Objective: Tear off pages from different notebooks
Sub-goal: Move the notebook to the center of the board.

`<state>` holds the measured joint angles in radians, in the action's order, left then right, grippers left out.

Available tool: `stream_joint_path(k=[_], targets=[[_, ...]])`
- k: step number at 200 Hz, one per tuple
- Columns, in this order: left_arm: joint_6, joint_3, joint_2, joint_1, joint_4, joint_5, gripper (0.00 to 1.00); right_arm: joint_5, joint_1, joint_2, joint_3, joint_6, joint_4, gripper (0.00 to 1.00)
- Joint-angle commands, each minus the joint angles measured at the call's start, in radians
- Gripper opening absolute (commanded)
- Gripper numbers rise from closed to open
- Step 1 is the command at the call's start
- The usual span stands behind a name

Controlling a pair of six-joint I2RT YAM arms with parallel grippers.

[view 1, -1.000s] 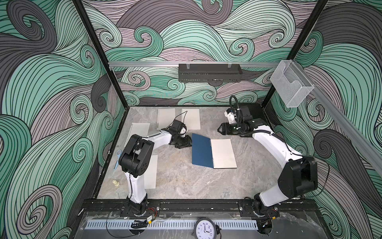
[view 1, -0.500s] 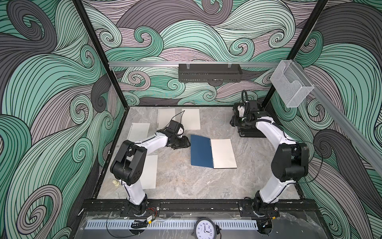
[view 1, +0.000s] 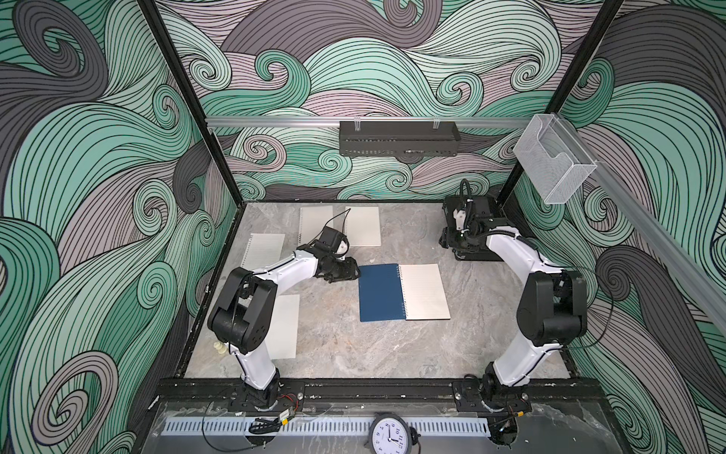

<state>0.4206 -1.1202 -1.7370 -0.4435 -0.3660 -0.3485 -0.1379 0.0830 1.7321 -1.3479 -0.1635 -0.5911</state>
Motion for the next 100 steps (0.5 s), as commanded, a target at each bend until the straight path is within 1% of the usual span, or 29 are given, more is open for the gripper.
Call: stream_joint_path(k=[1,59,100], targets=[[-0.006,-0.061,-0.042,-0.016,-0.019,-0.026,0.51,-0.046,0.024,-0.066,0.079,-0.018,0.029,0.68],[0.007,-0.151,-0.145,-0.075,-0.021,-0.045,0.51,-0.024,0.130,-0.156,0.292,-0.088,0.084,0.69],[0.023,-0.186,-0.195,-0.117,-0.011,-0.061,0.51,-0.012,0.147,-0.159,0.381,-0.120,0.104,0.65]])
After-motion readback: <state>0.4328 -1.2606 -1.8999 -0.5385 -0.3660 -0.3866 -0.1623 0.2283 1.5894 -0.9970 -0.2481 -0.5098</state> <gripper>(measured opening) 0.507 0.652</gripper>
